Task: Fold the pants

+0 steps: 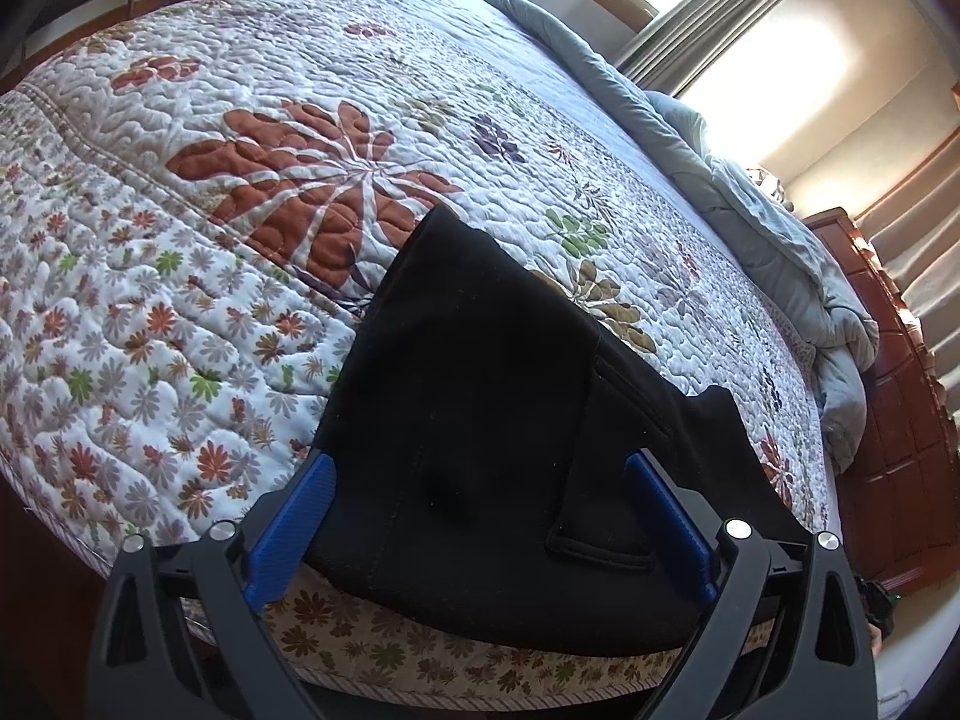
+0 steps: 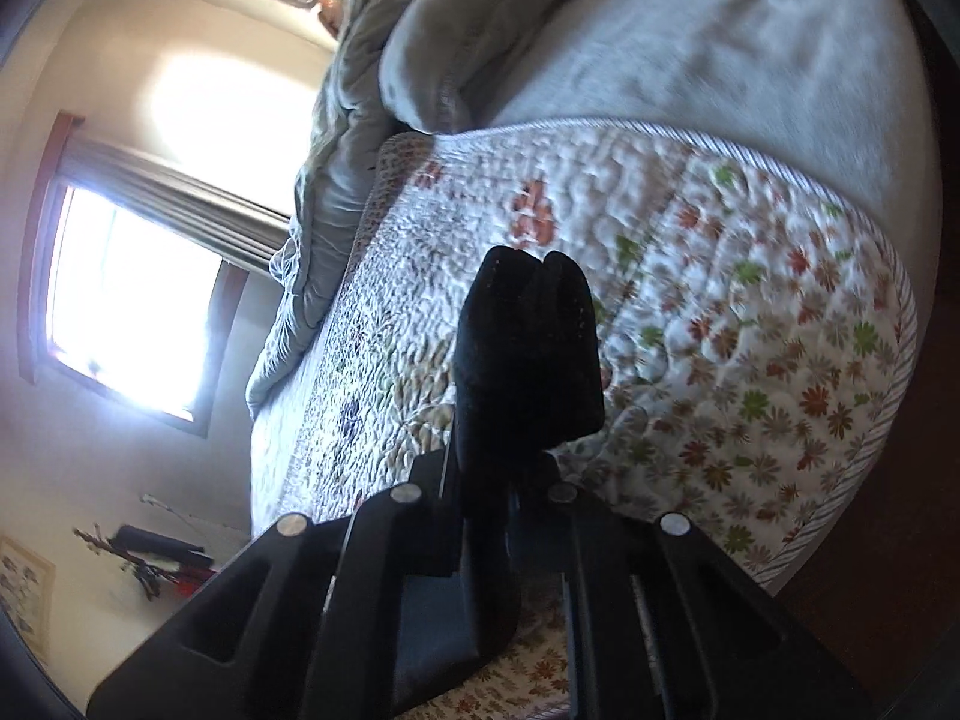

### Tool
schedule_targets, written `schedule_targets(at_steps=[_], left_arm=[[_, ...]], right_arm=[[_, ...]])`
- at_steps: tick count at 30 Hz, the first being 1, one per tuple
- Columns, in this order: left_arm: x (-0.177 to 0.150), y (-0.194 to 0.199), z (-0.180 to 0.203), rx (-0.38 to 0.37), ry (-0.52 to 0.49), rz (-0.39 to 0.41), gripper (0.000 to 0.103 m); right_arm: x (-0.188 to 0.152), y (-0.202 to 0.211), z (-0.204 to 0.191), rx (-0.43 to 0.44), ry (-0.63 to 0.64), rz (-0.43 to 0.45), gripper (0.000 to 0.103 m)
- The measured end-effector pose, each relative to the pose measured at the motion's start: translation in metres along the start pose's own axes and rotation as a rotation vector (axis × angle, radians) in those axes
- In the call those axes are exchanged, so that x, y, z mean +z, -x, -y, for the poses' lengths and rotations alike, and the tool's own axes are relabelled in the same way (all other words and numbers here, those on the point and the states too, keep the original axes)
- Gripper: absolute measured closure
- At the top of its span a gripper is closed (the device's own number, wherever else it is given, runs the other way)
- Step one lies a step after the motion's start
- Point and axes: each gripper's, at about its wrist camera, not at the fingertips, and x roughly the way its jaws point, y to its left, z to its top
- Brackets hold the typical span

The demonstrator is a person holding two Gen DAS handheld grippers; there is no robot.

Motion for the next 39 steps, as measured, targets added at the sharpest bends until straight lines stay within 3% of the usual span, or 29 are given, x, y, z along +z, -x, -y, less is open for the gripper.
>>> schedule_targets(at_steps=[19, 39], left_arm=[[-0.006, 0.008, -0.008, -0.051, 0.009, 0.007, 0.004], [-0.010, 0.013, -0.008, -0.073, -0.003, 0.008, 0.004]], right_arm=[[-0.045, 0.040, -0.157, -0.022, 0.421, 0.072, 0.094], [-0.127, 0.026, -0.260, -0.061, 0.717, 0.038, 0.094]])
